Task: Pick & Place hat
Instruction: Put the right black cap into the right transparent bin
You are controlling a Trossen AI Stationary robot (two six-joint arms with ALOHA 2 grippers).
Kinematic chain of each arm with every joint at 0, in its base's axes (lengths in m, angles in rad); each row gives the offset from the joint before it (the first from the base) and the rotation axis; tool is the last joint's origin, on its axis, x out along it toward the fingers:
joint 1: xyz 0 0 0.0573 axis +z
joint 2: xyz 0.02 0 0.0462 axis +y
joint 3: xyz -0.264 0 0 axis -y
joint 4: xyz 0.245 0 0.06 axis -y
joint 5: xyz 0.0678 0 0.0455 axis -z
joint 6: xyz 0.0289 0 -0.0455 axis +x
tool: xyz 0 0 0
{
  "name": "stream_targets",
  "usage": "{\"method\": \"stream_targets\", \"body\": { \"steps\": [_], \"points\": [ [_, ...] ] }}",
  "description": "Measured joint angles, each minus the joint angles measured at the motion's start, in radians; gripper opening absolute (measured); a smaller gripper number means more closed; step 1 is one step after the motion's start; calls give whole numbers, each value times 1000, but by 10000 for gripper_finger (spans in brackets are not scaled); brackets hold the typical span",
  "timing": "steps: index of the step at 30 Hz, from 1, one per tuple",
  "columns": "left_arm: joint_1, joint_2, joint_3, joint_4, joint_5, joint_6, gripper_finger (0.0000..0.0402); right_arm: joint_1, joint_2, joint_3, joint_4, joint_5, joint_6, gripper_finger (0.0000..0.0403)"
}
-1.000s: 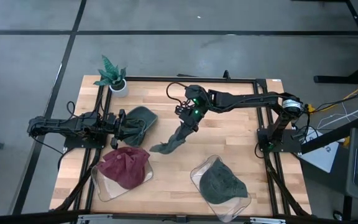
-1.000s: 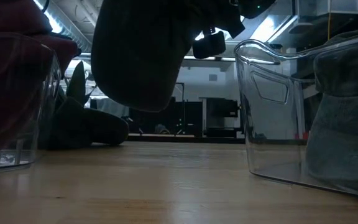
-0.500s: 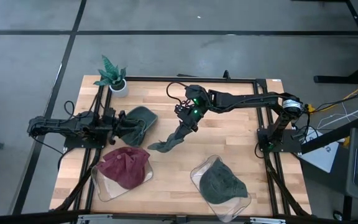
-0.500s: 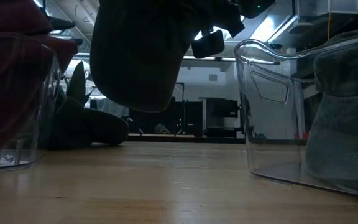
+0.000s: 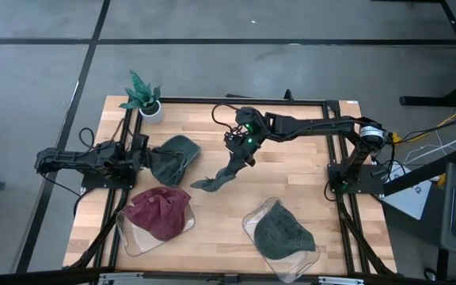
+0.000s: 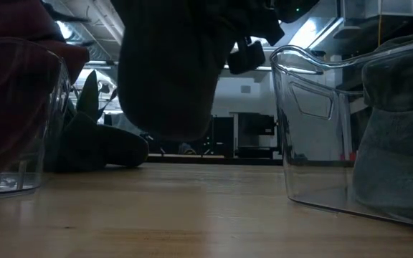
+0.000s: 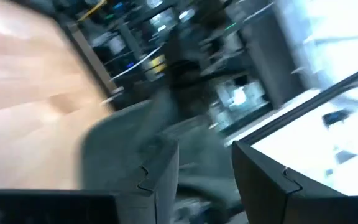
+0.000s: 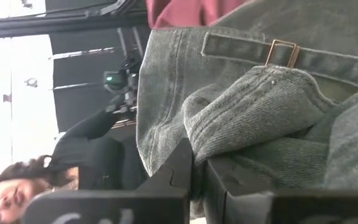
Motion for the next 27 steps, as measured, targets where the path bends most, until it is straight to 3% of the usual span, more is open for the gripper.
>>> {"method": "stream_targets", "body": {
  "steps": [3,7,12,19,27],
  "points": [
    [1,2,0,102,-27,-15,143,-15,0,0,-49,15,-27,14],
    [2,5,1,197,-79,144,143,-30,0,0,-95,52,-62,14],
    [0,99,109,88,11,349,143,-36,0,0,-106,68,-65,14],
    [0,469,446,-231,10,764,143,-36,0,0,-107,129,-65,14],
    [0,824,775,-467,-11,1077,143,-36,0,0,-106,286,-65,14]
  ]
}}
